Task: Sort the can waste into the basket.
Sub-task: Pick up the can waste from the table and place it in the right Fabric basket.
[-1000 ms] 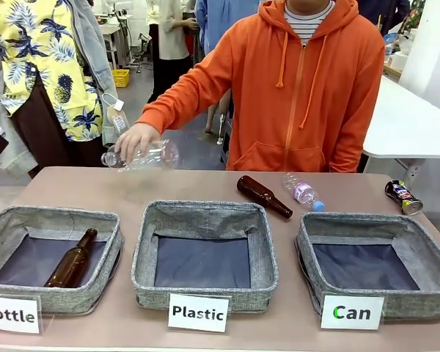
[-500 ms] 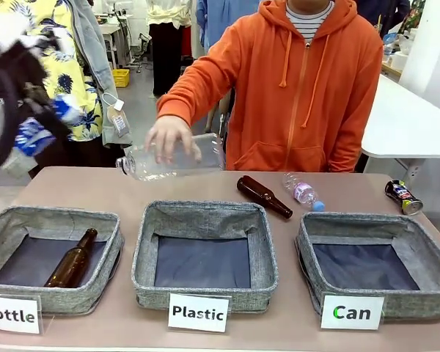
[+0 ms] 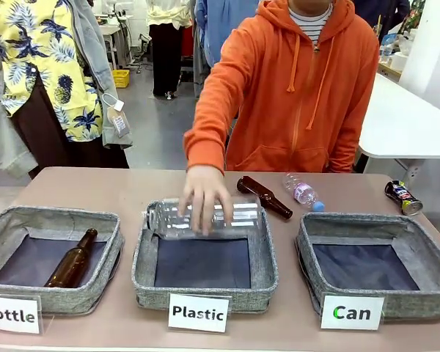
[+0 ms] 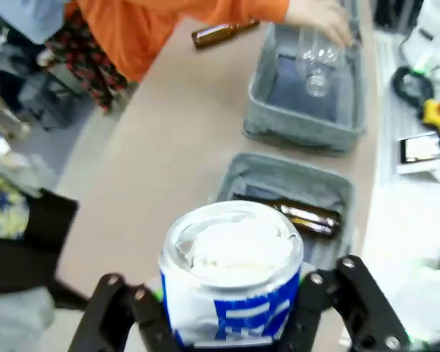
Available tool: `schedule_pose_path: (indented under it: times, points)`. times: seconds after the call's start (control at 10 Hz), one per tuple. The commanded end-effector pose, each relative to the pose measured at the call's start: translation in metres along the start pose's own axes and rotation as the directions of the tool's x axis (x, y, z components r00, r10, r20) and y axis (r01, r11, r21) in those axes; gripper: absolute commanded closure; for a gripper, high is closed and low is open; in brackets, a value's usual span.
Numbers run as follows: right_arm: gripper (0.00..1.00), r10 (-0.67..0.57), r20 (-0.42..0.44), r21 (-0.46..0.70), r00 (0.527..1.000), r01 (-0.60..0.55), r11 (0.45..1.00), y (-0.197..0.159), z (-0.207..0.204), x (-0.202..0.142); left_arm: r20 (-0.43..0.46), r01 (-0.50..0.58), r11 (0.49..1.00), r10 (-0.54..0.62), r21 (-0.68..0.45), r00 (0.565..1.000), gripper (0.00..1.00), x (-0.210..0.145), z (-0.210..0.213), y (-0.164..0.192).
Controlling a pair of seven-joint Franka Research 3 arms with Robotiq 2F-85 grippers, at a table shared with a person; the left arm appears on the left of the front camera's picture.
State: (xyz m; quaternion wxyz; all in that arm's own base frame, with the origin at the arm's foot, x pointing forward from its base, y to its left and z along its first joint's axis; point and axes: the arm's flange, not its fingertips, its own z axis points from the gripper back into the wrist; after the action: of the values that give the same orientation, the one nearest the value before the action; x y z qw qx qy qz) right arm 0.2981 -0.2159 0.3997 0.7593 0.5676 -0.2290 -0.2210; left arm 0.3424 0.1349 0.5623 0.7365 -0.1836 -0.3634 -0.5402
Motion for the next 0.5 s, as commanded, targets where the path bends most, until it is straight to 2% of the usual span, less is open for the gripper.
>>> schedule_pose_path:
  times: [0.0,0.1,0.4]
  points:
    - [0.00,0.021,0.011,0.022,1.000,-0.022,1.000,0.000,-0.001,0.002,0.095,-0.032,0.999,0.029,0.024,0.995,0.87,-0.027,0.005,-0.014]
    - [0.00,0.021,0.011,0.022,1.000,-0.022,1.000,0.000,-0.001,0.002,0.107,-0.017,1.000,0.015,0.015,0.994,0.87,-0.028,0.002,-0.013]
    - [0.00,0.021,0.011,0.022,1.000,-0.022,1.000,0.000,-0.001,0.002,0.073,-0.015,0.999,0.018,-0.045,0.997,0.87,-0.011,-0.013,0.000]
